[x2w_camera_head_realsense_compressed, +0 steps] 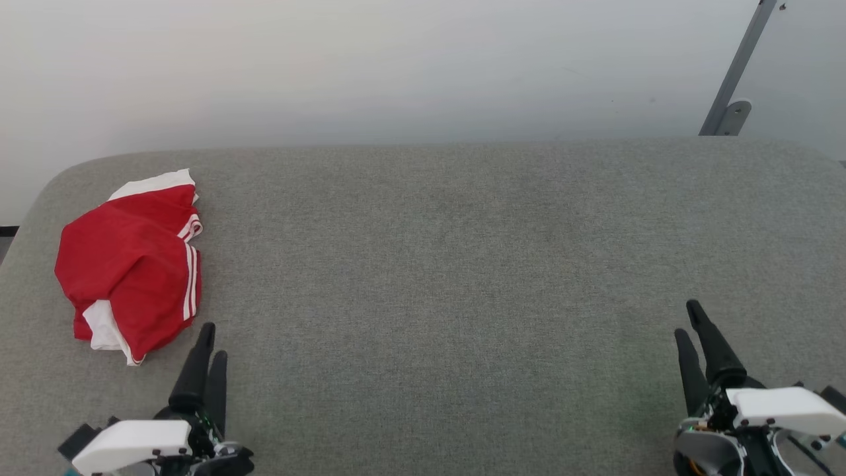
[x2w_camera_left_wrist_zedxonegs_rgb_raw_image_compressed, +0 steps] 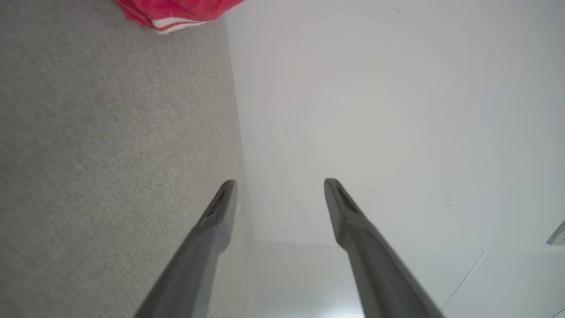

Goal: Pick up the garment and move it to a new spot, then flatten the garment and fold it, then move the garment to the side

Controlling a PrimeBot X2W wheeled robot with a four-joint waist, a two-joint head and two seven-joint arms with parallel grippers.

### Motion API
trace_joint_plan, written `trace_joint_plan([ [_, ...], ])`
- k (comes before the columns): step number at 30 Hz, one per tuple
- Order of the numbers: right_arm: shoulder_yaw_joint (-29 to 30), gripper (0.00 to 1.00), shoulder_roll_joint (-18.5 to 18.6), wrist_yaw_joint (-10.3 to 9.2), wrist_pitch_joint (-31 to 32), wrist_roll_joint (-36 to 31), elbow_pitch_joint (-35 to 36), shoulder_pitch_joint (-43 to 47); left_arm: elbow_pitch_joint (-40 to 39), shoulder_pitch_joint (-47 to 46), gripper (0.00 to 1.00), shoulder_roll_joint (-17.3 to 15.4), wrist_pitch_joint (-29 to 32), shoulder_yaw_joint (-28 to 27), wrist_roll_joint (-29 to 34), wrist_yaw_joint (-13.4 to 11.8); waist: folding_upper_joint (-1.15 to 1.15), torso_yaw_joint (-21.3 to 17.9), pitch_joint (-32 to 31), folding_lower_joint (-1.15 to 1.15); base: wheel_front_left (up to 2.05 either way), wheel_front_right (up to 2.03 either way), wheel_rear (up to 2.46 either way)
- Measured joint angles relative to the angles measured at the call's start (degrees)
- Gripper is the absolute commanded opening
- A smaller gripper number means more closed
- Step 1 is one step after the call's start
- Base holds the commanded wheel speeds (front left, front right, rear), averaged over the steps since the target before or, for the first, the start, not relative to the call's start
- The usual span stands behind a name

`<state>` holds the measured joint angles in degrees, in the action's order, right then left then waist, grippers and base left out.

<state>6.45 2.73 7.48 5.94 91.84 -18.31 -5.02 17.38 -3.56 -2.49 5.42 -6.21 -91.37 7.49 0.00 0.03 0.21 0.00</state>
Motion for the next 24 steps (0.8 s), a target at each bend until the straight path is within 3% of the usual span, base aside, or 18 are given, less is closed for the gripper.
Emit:
trace_joint_plan([
  [12,-3.94,1.00,3.30,0.00,-3.82,-7.44,-1.64,-4.15,0.22,-2.54,1.00,-2.92,-3.64,1.53,10.70,-0.26,0.00,0.10,0.11,0.00,0.00,0.00,0.00],
  [24,-6.31,1.00,6.61,0.00,-6.99,-22.19,-3.11,-7.62,-1.48,-3.15,1.00,-3.22,-6.47,1.55,27.09,-0.70,0.00,0.11,0.31,0.00,0.00,0.00,0.00],
])
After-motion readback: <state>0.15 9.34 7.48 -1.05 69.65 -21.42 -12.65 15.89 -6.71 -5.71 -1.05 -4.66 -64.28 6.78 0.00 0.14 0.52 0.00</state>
